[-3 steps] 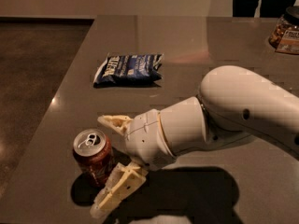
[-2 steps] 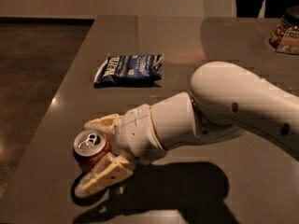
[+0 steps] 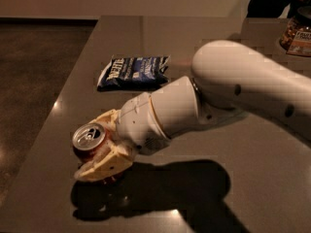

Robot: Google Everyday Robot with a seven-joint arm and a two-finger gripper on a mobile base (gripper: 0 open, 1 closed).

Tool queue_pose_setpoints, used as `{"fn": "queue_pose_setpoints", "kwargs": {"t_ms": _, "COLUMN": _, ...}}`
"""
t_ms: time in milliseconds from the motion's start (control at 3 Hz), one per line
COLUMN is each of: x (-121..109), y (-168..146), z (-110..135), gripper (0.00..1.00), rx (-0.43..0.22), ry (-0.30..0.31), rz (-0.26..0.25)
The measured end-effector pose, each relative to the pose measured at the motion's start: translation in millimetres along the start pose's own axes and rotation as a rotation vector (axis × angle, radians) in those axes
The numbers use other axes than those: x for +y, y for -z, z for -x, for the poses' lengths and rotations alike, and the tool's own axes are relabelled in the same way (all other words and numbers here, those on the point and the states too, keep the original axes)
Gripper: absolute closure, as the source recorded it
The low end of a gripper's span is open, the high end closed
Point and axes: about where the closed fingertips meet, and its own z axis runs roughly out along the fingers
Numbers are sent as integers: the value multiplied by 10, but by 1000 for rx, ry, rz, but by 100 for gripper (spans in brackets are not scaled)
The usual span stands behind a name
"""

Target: Knock coke can over

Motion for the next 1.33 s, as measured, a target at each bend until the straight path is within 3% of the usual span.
{"fn": "queue_pose_setpoints", "kwargs": {"t_ms": 333, "x": -209, "y": 296, "z": 135, "gripper": 92, "rx": 117, "ry": 28, "rz": -22}}
{"fn": "queue_pose_setpoints", "kwargs": {"t_ms": 667, "x": -522, "y": 703, "z": 177, "gripper": 100, "rx": 314, "ry": 81, "rz": -54}}
{"fn": "queue_pose_setpoints", "kwargs": {"t_ms": 1333, "x": -859, "y": 1284, "z": -239, "gripper": 100, "rx": 638, "ry": 183, "rz": -97}}
